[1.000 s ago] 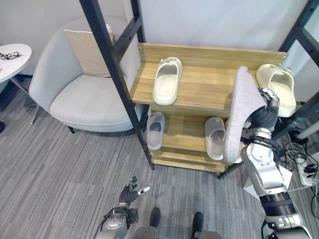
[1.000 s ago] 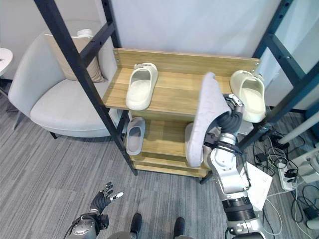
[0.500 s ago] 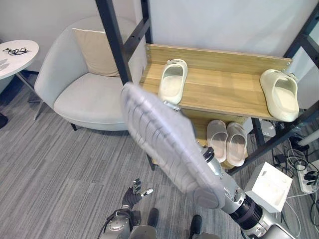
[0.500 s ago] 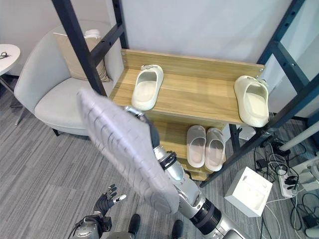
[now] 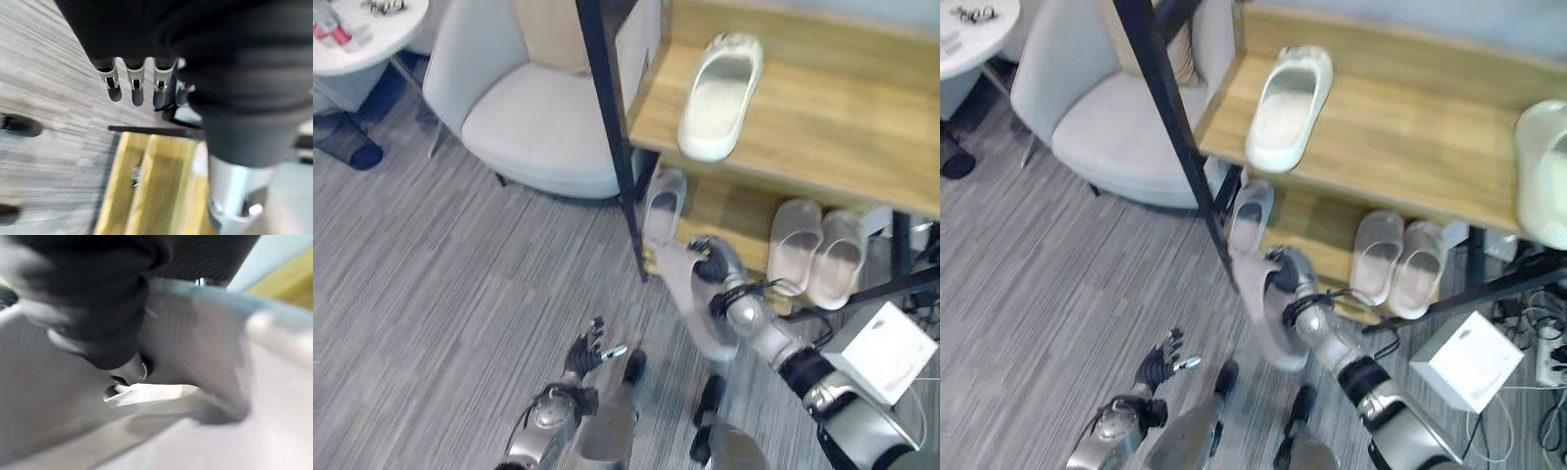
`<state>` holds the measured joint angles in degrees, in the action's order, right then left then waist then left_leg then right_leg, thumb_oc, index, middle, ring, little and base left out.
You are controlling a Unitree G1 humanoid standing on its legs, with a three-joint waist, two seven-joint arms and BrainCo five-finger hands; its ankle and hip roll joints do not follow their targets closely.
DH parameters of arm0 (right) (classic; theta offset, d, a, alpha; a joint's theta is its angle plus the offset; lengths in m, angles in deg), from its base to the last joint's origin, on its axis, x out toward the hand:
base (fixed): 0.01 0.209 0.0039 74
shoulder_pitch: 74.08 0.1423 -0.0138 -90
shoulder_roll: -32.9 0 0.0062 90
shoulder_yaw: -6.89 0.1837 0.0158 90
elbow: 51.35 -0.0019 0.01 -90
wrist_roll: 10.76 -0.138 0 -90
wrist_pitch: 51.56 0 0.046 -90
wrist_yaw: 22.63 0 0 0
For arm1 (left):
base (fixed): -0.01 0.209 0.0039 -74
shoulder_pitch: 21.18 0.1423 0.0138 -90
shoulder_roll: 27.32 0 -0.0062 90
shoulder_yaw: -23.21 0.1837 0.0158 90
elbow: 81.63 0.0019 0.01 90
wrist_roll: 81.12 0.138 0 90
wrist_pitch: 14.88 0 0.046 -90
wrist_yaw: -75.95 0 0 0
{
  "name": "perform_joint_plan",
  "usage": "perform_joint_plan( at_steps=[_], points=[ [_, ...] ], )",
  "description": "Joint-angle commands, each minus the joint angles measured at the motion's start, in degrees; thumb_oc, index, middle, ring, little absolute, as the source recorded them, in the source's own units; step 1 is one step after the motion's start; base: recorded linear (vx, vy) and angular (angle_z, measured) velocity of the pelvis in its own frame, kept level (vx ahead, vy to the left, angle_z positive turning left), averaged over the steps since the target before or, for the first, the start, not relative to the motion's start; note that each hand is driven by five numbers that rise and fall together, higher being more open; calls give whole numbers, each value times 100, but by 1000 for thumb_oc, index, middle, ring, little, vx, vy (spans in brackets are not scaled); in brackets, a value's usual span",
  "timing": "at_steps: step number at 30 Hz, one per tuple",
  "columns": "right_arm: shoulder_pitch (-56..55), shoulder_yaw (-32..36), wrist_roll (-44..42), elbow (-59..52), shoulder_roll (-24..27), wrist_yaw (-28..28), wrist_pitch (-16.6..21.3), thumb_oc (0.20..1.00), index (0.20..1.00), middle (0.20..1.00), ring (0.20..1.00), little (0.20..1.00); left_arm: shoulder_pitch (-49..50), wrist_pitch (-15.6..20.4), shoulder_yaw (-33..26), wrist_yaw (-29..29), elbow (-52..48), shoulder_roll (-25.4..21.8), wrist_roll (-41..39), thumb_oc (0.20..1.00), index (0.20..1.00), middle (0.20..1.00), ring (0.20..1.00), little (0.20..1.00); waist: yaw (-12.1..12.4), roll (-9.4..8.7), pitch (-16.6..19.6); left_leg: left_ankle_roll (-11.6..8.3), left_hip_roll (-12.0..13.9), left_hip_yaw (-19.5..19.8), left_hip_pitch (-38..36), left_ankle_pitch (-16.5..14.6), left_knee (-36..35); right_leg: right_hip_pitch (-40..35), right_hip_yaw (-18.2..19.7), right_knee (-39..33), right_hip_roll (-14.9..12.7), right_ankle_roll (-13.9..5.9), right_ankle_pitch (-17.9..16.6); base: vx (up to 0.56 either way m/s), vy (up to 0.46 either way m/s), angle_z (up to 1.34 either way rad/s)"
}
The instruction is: Arrange the slippers neatly on the shoe rack.
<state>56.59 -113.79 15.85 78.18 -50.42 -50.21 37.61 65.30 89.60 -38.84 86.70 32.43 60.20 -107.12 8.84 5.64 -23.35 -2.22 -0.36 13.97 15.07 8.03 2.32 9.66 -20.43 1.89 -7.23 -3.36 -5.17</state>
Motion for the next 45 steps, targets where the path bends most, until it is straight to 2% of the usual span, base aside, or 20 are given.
perform_joint_plan(
  at_steps=[1, 2, 3, 6, 11, 16, 31, 37, 38, 39, 45],
  points=[
    [615, 32, 613, -508, 278, -740, -291, 200, 200, 200, 200, 200, -206, 426, 22, -39, -226, -103, -74, 1000, 1000, 1000, 1000, 1000, 57, -186, 28, 369, -367, 116, -130, -1324, 530, -76, 112, 1080, -253, 85, 1750, -35, 5, 1],
    [629, 29, 609, -496, 279, -745, -287, 200, 200, 200, 200, 200, -215, 425, 20, -39, -226, -101, -76, 1000, 1000, 1000, 1000, 1000, 65, -190, 46, 370, -374, 108, -80, -1340, 570, -24, 123, 1118, -261, 85, 1764, -50, 8, 0],
    [1217, 5, 626, 135, 739, -994, -438, 200, 200, 200, 200, 200, -314, 464, 218, -107, -341, -170, -94, 1000, 1000, 1000, 1000, 1000, 58, -125, -50, 341, -445, 100, 292, -1400, 910, 296, 195, 1390, -319, 112, 1858, -24, 15, -4],
    [1651, -124, 556, 766, 1132, -1210, -519, 200, 200, 200, 200, 200, -422, 495, 403, -127, -441, -214, -111, 1000, 1000, 1000, 1000, 1000, 68, -90, -111, 303, -491, 98, 688, -1520, 1293, 699, 281, 1802, -382, 132, 2005, -10, 5, 8],
    [2111, -126, 114, 1925, 1595, -1556, -539, 200, 200, 200, 200, 200, -508, 519, 638, -146, -615, -249, -169, 1000, 1000, 1000, 1000, 1000, 113, -52, -213, 267, -600, 169, 1189, -1695, 1764, 1184, 263, 2403, -512, 138, 2263, 18, 6, 10],
    [2329, -66, -297, 2672, 1867, -1671, -464, 200, 200, 200, 200, 200, -469, 509, 769, -176, -672, -313, -155, 1000, 1000, 1000, 1000, 1000, 210, -14, -295, 246, -659, 325, 1313, -1689, 1760, 1286, 131, 2539, -580, 141, 2385, 26, -26, 17],
    [2685, -355, -298, 2876, 1997, -1688, -514, 200, 200, 200, 200, 200, -543, 515, 905, -227, -694, -346, -175, 1000, 1000, 1000, 1000, 1000, 510, 121, -448, 240, -718, 717, 1209, -1531, 1426, 1095, -298, 2391, -640, 101, 2445, 25, -23, 14],
    [2935, -428, -393, 3301, 2149, -1428, -626, 200, 200, 200, 200, 200, -492, 487, 955, -304, -806, -409, -255, 1000, 1000, 1000, 1000, 1000, 662, 124, -506, 227, -695, 830, 1074, -1500, 1228, 982, -361, 2330, -631, 75, 2493, 51, -27, 16],
    [2988, -390, -495, 3468, 2152, -1332, -617, 953, 953, 953, 953, 953, -496, 478, 969, -311, -827, -421, -269, 1000, 1000, 1000, 1000, 1000, 690, 130, -533, 223, -695, 837, 1072, -1497, 1224, 971, -381, 2322, -634, 73, 2490, 0, 0, 0],
    [3017, -375, -577, 3551, 2182, -1227, -621, 1000, 1000, 1000, 1000, 1000, -493, 466, 984, -324, -844, -435, -260, 1000, 1000, 1000, 1000, 1000, 726, 127, -546, 224, -693, 844, 1061, -1509, 1220, 965, -384, 2321, -633, 70, 2498, 0, 0, 0],
    [3110, -190, -1082, 3816, 2272, -1006, -490, 1000, 1000, 1000, 1000, 1000, -507, 404, 957, -407, -859, -531, -229, 1000, 1000, 1000, 1000, 1000, 800, 111, -561, 231, -683, 847, 1036, -1494, 1159, 926, -424, 2254, -624, 68, 2458, 5, 2, 1]
  ],
)
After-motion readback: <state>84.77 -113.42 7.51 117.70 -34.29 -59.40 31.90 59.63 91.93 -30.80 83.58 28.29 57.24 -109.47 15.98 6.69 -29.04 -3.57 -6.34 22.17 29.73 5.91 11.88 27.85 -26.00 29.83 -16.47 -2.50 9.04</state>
